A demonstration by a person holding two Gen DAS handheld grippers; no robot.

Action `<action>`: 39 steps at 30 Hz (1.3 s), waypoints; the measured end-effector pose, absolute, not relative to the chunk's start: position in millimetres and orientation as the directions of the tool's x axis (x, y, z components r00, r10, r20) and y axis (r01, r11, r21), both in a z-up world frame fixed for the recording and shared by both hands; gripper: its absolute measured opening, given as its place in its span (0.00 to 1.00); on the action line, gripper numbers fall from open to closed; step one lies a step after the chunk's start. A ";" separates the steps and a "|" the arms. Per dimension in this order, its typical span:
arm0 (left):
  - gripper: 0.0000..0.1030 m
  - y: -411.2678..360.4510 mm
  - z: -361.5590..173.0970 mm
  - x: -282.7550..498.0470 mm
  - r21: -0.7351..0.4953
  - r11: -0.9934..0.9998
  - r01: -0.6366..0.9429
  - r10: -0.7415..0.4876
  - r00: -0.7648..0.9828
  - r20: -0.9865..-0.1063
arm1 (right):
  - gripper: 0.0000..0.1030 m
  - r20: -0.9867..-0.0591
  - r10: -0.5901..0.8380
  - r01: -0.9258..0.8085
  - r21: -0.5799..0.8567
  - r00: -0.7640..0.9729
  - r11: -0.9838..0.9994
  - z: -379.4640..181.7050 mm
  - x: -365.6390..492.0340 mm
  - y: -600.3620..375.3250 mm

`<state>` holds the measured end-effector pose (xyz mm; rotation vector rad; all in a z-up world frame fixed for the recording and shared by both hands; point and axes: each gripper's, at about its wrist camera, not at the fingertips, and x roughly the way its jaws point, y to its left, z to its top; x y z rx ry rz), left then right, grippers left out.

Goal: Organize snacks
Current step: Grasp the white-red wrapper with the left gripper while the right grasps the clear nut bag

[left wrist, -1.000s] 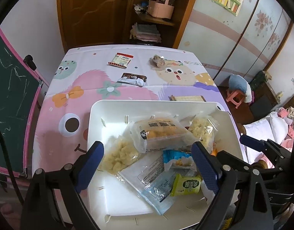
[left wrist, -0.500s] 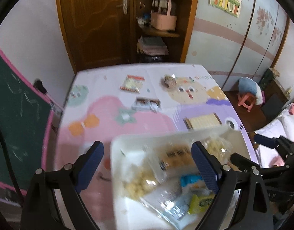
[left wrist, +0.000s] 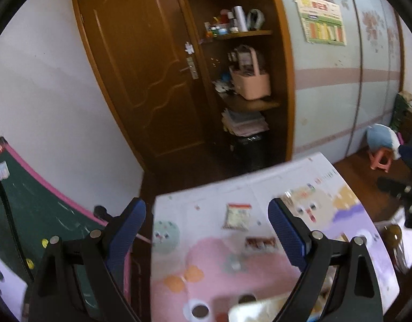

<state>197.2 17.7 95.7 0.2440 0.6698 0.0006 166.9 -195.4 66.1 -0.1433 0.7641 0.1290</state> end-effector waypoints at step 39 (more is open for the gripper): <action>0.51 -7.8 -226.0 431.3 0.086 0.995 0.044 0.068 0.308 -0.949 | 0.50 -0.946 0.135 -0.021 0.135 0.296 0.991 -211.3 393.5 -157.8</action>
